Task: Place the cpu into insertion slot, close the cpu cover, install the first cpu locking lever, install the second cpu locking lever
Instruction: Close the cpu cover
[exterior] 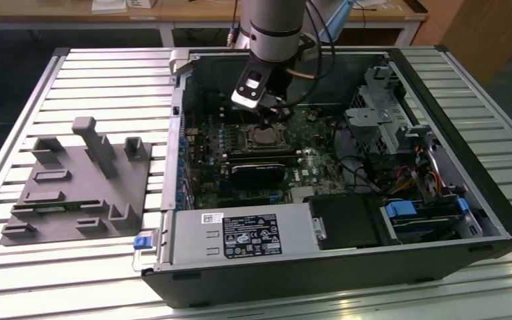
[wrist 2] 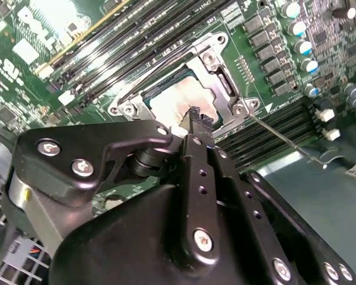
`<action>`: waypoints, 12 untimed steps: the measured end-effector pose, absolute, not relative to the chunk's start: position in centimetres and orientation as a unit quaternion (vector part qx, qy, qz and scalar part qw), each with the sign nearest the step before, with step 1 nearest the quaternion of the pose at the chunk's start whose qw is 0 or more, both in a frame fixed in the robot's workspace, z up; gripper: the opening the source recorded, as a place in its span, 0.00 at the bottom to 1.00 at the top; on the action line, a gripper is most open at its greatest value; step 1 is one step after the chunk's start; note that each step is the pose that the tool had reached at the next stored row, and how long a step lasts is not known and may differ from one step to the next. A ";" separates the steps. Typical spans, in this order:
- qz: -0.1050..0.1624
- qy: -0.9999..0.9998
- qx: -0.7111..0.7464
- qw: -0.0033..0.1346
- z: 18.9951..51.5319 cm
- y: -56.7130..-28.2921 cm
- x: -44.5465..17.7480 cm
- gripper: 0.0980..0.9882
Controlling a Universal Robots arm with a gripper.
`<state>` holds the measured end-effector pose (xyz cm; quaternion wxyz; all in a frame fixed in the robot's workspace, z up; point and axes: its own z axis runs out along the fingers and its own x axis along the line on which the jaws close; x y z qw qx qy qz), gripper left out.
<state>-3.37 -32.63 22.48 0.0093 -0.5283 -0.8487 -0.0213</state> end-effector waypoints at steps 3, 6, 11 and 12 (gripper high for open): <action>-0.021 -0.859 -0.511 0.010 22.5 -32.6 -3.4 0.01; -0.021 -0.870 -0.493 0.010 22.5 -32.6 -3.4 0.01; -0.020 -0.887 -0.461 0.011 22.5 -32.6 -3.4 0.01; -0.020 -0.891 -0.454 0.011 22.5 -32.6 -3.4 0.01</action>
